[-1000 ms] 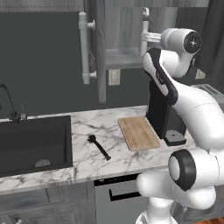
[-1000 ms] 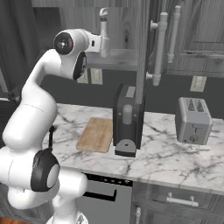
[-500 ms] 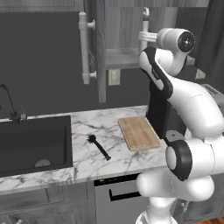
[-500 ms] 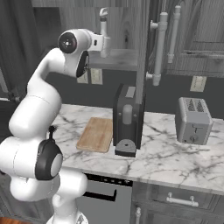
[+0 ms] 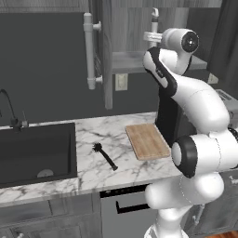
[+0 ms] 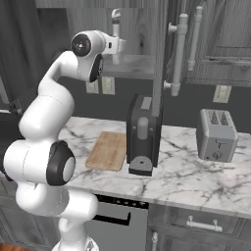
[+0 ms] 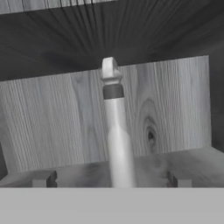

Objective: Grab the spray bottle from the cabinet, then place it next to the cutting board for sanitizing. Then grab the dish brush from the countertop next to the sink and place it next to the cutting board.

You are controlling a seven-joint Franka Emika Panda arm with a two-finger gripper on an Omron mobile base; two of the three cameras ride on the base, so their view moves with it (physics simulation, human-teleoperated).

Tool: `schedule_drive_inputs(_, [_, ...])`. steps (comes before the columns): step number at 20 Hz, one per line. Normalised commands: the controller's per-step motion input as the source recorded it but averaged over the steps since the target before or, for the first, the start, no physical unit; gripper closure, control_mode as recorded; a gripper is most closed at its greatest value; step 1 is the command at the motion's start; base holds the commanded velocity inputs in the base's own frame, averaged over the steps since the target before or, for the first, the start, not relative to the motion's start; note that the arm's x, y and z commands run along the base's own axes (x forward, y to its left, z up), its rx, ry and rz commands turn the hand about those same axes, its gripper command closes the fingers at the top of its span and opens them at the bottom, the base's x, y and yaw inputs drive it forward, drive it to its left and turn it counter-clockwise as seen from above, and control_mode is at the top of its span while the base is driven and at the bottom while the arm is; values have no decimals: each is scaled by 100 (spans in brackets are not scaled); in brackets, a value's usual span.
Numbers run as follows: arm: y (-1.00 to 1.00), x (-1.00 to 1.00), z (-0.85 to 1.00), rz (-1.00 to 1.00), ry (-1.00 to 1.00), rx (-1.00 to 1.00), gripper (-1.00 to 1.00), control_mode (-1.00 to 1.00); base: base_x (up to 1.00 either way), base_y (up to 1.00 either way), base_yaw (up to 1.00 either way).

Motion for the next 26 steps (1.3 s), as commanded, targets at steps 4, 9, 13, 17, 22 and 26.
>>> schedule_drive_inputs(4, [0, 36, 0, 0, 0, 0, -100, -100, 0, 0, 0])
schedule_drive_inputs(9, [0, 21, 0, 0, 0, 0, -100, -100, 0, 0, 0])
schedule_drive_inputs(13, [0, 7, 0, 0, 0, 0, -100, -100, 0, 0, 0])
schedule_drive_inputs(17, [0, 25, 0, 0, 6, 0, -100, -100, 0, 0, 0])
schedule_drive_inputs(22, [0, 36, 0, 0, 3, 0, -100, -100, 0, 0, 0])
schedule_drive_inputs(26, [0, 35, 0, 0, 0, 0, -100, -100, 0, 0, 0])
